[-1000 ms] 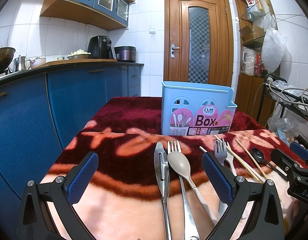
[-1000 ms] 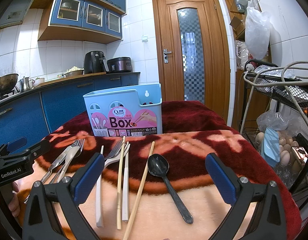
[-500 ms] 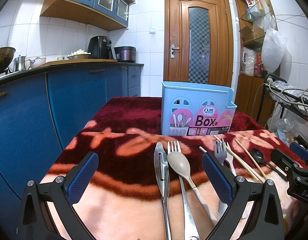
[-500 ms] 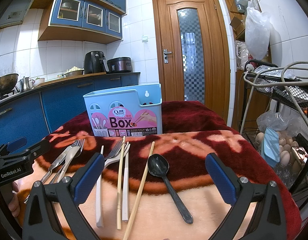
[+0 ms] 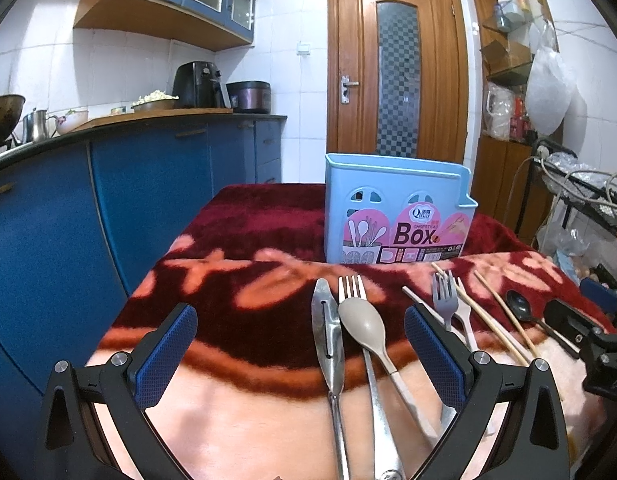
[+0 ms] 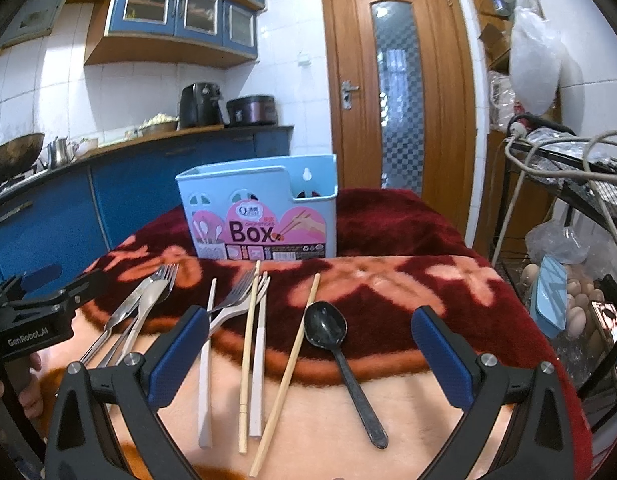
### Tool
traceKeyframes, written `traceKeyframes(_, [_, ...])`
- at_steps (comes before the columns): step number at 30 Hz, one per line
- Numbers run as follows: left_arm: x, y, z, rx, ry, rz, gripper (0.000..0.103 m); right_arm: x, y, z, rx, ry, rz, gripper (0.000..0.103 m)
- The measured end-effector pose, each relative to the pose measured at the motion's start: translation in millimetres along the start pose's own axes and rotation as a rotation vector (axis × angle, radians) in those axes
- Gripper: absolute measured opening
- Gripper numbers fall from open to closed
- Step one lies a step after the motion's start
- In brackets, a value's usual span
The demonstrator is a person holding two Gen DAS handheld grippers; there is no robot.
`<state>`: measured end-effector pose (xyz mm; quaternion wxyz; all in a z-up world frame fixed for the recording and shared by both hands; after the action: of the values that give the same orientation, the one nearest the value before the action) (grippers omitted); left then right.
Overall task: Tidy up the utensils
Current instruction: 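Lower the left tool onto the metal knife while the right tool lowers onto the black spoon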
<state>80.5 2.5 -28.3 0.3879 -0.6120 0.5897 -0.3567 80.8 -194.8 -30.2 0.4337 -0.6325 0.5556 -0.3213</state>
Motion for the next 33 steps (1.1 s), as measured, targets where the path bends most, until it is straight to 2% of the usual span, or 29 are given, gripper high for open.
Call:
traceKeyframes(5, [-4, -7, 2, -0.034, -0.027, 0.054, 0.103, 4, -3, 3, -0.112, -0.009, -0.05, 0.103])
traceKeyframes(10, [-8, -12, 8, -0.106, -0.025, 0.092, 0.103, 10, -5, 6, -0.219, -0.019, -0.07, 0.103])
traceKeyframes(17, [-22, -11, 27, -0.312, 0.049, 0.025, 0.103, 17, -9, 15, -0.385, -0.042, -0.082, 0.103])
traceKeyframes(20, [-26, -8, 35, -0.395, 0.046, 0.023, 0.103, 19, -10, 19, -0.465, -0.055, -0.09, 0.094])
traceKeyframes(23, [-22, -5, 39, -0.448, 0.047, 0.067, 0.101, 19, -7, 24, -0.548, -0.064, -0.11, 0.089])
traceKeyframes(25, [-16, -2, 40, -0.483, 0.058, 0.112, 0.095, 20, -3, 27, -0.6, -0.064, -0.117, 0.081])
traceKeyframes(29, [1, 6, 41, -0.539, 0.105, 0.189, 0.09, 19, 6, 32, -0.697, -0.078, -0.124, 0.074])
traceKeyframes(33, [8, 15, 49, -0.598, 0.115, 0.208, 0.066, 18, 16, 37, -0.773, -0.08, -0.145, 0.061])
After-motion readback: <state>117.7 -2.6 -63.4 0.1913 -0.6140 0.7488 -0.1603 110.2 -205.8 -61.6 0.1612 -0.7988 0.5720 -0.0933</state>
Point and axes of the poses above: each gripper's, at about its wrist camera, not at the fingertips, and z roughly the way its jaws point, x to its right, y to its underside, the point moved 8 cm from there along z, roughly the way its jaws point, and after that the axes turned 3 degrees about -y, right-handed, at the moved point
